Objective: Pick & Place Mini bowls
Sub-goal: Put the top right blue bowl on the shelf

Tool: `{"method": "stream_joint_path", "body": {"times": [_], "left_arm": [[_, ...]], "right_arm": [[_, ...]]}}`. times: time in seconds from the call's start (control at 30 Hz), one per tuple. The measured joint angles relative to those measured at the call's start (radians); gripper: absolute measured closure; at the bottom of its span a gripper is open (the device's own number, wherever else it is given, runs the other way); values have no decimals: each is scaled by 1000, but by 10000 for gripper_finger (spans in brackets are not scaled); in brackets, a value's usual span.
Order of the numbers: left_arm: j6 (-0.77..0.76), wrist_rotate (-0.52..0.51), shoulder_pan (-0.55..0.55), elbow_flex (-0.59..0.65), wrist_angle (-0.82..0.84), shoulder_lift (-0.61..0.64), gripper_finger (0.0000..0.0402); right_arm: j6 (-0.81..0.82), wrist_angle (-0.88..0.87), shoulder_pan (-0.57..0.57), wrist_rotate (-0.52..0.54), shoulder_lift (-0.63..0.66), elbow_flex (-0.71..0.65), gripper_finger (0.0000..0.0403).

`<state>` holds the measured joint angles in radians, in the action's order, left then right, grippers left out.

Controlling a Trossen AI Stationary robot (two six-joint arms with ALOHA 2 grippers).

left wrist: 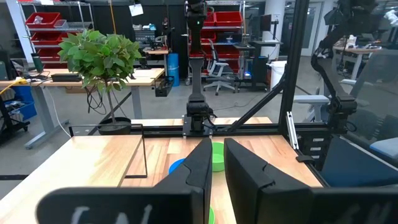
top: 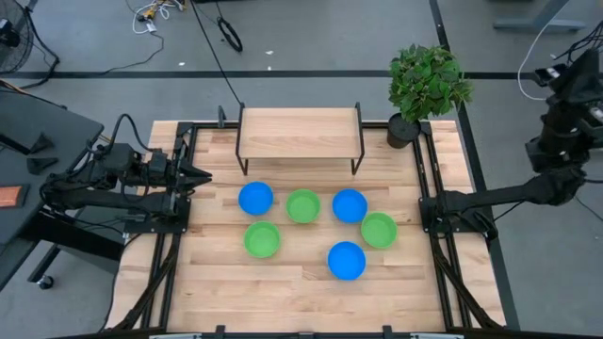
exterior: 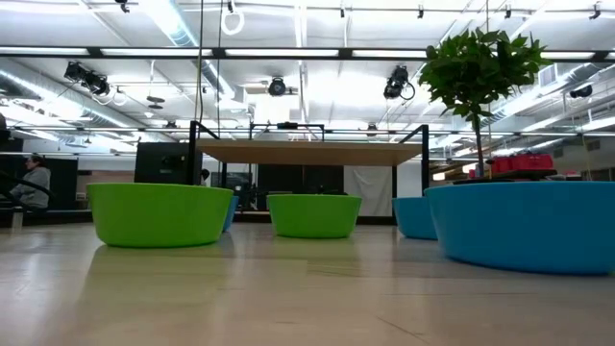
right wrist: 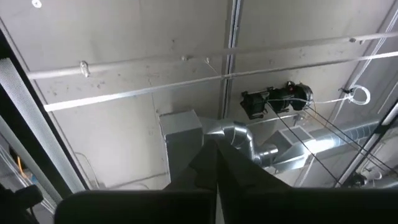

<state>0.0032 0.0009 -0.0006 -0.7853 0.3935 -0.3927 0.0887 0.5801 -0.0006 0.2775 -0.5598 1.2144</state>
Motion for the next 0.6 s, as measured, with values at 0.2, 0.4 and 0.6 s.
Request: {"method": "stream_joint_path", "body": {"times": [0.2, 0.4, 0.6], "left_arm": [[0, 0, 0, 0, 0, 0, 353], [0, 0, 0, 0, 0, 0, 353], [0, 0, 0, 0, 0, 0, 353]], "right_arm": [[5, -214, 0, -1, -71, 153, 397], [56, -454, 0, -1, -122, 284, 397], [98, -676, 0, -16, -160, 373, 397]]}}
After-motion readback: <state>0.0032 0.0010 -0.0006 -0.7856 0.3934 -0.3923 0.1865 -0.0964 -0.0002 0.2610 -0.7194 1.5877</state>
